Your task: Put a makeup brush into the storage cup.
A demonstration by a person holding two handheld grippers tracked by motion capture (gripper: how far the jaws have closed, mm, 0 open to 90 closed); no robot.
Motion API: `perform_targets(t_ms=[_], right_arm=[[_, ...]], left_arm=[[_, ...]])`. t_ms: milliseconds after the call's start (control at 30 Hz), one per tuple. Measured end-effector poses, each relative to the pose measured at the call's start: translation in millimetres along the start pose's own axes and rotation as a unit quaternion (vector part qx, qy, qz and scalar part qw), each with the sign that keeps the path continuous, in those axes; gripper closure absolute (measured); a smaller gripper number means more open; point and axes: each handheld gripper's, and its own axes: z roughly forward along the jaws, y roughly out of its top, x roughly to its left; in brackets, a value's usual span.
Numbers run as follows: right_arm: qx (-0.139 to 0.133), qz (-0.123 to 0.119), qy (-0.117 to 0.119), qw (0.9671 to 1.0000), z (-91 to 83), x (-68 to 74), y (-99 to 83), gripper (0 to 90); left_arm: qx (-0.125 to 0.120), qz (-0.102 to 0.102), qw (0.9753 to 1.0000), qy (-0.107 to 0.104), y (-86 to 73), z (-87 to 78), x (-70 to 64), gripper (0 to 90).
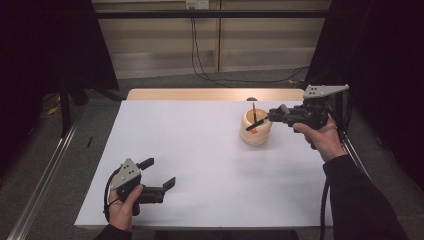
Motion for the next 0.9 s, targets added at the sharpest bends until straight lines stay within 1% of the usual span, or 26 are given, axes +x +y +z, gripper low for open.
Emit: perform_targets(t_ms=[33, 67, 167, 233, 333, 400, 467, 533, 667, 900], right_arm=[[-0.003, -0.001, 0.000, 1.0000, 0.0, -1.3, 0.9, 77.3], [0.001, 0.000, -0.003, 1.0000, -0.5, -3.0, 2.7, 77.3], [0.000, 0.002, -0.008, 1.0000, -1.6, -7.2, 6.6, 77.3], [0.003, 0.004, -0.016, 0.9999, -2.7, -10.5, 9.4, 77.3], [0.005, 0.005, -0.024, 0.9997, -3.9, -14.5, 13.4, 77.3], [0.003, 0.004, -0.030, 0.9995, -4.8, -16.3, 15.9, 77.3], [-0.002, 0.008, -0.030, 0.9995, -5.4, -18.3, 18.0, 77.3], [0.004, 0.010, -0.037, 0.9992, -3.0, -20.7, 18.7, 77.3], [0.011, 0.016, -0.047, 0.9987, 0.9, -26.1, 19.2, 77.3], [0.033, 0.019, -0.065, 0.9972, 9.4, -36.6, 20.2, 77.3]], left_arm=[[-0.001, -0.001, 1.0000, 0.000, -0.1, 0.1, -0.1, 1.3], [-0.002, 0.000, 1.0000, -0.005, -0.1, 0.2, 0.2, 1.2], [-0.001, 0.001, 1.0000, -0.004, -0.1, 0.3, 0.4, 1.2], [-0.001, -0.003, 1.0000, -0.004, -0.3, 0.8, -0.2, 1.2], [0.000, 0.000, 1.0000, -0.002, -0.2, 0.3, -0.6, 1.1], [0.000, -0.001, 1.0000, -0.004, -0.3, 0.5, -0.6, 1.2], [0.000, -0.002, 1.0000, -0.003, -0.5, 0.8, -0.4, 1.2], [0.002, 0.001, 1.0000, -0.006, -1.1, 1.3, -0.1, 1.2], [0.005, 0.000, 1.0000, -0.003, -1.6, 2.4, -0.7, 1.3], [0.005, 0.000, 1.0000, -0.002, -1.4, 1.9, 0.2, 1.3]])
